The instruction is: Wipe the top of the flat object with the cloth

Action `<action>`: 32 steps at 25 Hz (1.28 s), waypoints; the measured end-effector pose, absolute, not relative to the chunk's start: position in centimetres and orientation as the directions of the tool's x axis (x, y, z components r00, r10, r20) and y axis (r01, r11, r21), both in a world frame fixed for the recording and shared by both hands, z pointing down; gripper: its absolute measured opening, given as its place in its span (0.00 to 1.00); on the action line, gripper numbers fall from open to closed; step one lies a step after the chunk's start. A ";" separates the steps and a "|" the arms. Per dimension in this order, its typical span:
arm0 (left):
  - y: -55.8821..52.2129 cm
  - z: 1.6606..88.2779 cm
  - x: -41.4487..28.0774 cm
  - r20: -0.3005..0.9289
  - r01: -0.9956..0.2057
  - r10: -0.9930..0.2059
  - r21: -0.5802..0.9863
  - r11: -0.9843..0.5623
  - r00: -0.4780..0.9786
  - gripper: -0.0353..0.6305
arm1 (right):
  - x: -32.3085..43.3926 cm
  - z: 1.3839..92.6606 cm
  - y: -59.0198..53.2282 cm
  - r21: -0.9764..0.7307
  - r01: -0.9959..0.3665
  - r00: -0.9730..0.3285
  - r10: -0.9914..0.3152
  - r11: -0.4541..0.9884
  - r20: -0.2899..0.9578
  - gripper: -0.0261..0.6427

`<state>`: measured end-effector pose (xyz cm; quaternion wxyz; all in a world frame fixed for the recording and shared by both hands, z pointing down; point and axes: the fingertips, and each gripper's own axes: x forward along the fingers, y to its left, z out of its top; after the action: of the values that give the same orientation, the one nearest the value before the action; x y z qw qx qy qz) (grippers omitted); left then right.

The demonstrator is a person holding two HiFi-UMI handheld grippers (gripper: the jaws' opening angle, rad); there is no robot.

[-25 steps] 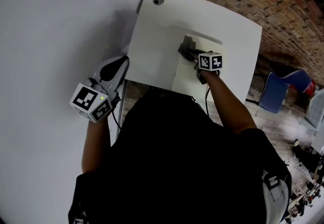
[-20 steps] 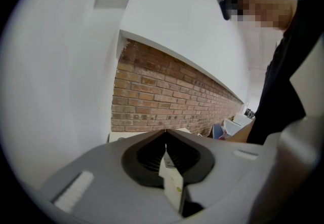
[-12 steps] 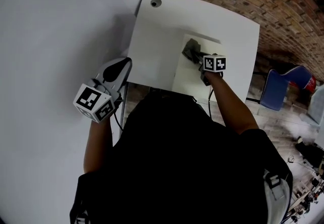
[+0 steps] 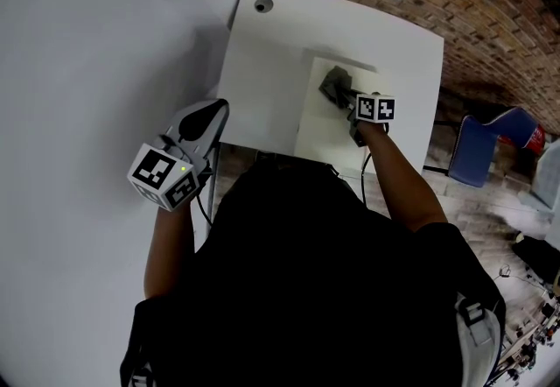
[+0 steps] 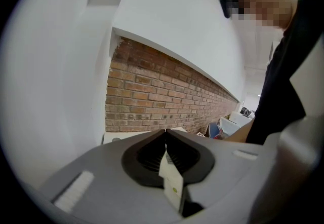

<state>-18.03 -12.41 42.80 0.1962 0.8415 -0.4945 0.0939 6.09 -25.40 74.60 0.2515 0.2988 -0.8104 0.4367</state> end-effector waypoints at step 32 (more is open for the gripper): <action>-14.5 43.1 -14.6 0.337 -0.824 -0.753 0.250 -0.508 0.566 0.06 | 15.2 75.5 -26.4 -0.520 -0.797 -0.603 -0.368 0.307 0.708 0.06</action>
<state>-14.65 -14.46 43.08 0.1939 0.8633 -0.4567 0.0924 15.24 -26.41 75.47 0.2373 0.3771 -0.7727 0.4521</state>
